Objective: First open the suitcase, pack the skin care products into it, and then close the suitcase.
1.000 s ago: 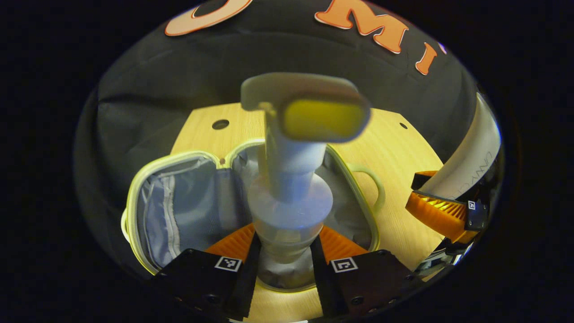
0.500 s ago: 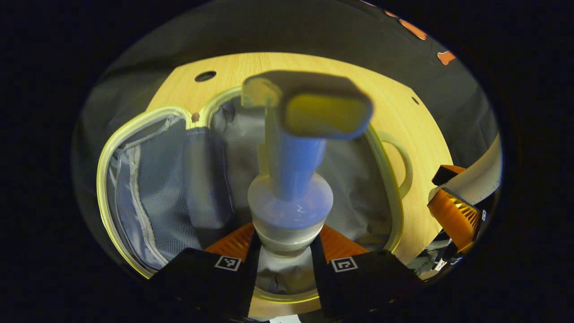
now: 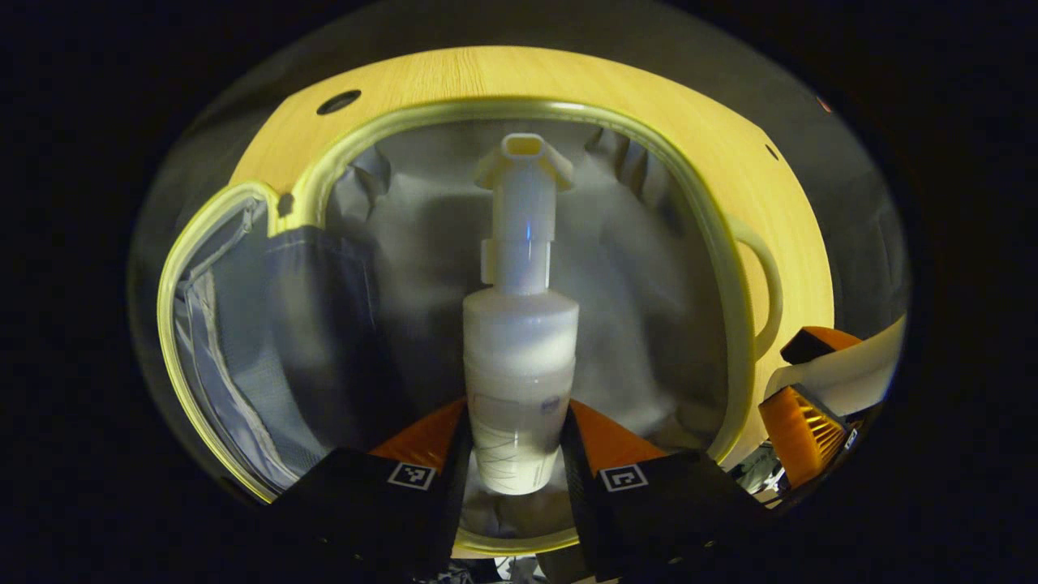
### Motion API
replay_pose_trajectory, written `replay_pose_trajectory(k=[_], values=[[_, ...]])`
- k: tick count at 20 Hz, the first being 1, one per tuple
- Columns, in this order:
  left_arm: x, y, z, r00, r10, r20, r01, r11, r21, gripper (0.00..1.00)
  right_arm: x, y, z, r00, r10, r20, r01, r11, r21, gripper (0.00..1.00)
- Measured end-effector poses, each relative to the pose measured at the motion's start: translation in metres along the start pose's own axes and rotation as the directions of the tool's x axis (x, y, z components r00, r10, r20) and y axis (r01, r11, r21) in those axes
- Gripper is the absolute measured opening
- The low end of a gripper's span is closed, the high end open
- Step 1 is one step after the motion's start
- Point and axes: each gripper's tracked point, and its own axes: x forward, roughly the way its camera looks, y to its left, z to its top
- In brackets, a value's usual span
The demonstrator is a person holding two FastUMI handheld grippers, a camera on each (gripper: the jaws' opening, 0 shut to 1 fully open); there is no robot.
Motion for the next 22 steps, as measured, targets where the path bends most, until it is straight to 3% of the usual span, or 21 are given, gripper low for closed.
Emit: replay_pose_trajectory(k=[5, 6, 9, 10, 11, 13, 18, 22], values=[[0.004, 0.000, 0.003, 1.000, 0.014, 0.018, -0.013, 0.998, -0.054, 0.63, 0.003, -0.001, -0.005, 1.000, 0.006, -0.026, -0.005, 1.000, 0.010, 0.46], [0.002, -0.001, 0.001, 1.000, 0.012, 0.023, -0.010, 0.998, -0.059, 0.64, 0.003, 0.000, -0.005, 1.000, 0.005, -0.030, -0.005, 1.000, 0.012, 0.41], [-0.013, -0.010, 0.003, 0.997, -0.009, 0.079, 0.014, 0.998, -0.064, 0.66, 0.005, 0.002, -0.004, 0.999, 0.017, -0.041, -0.016, 1.000, 0.019, 0.45], [-0.020, -0.010, 0.001, 0.995, -0.002, 0.100, 0.009, 0.998, -0.068, 0.75, 0.005, 0.002, -0.006, 0.999, 0.022, -0.045, -0.021, 1.000, 0.021, 0.41], [-0.026, -0.007, 0.001, 0.992, 0.011, 0.125, -0.002, 0.998, -0.069, 0.79, 0.006, 0.003, -0.005, 0.998, 0.029, -0.049, -0.028, 0.999, 0.025, 0.45], [-0.045, -0.002, 0.003, 0.984, 0.043, 0.171, -0.032, 0.997, -0.064, 0.84, 0.005, 0.004, -0.005, 0.997, 0.041, -0.061, -0.040, 0.999, 0.031, 0.45], [-0.081, 0.010, -0.014, 0.952, 0.105, 0.288, -0.086, 0.993, -0.078, 0.86, -0.004, 0.011, -0.004, 0.991, 0.076, -0.108, -0.069, 0.996, 0.065, 0.45], [-0.115, 0.034, -0.022, 0.901, 0.161, 0.402, -0.115, 0.984, -0.137, 0.86, -0.005, 0.011, -0.010, 0.985, 0.056, -0.161, -0.044, 0.996, 0.079, 0.46]])
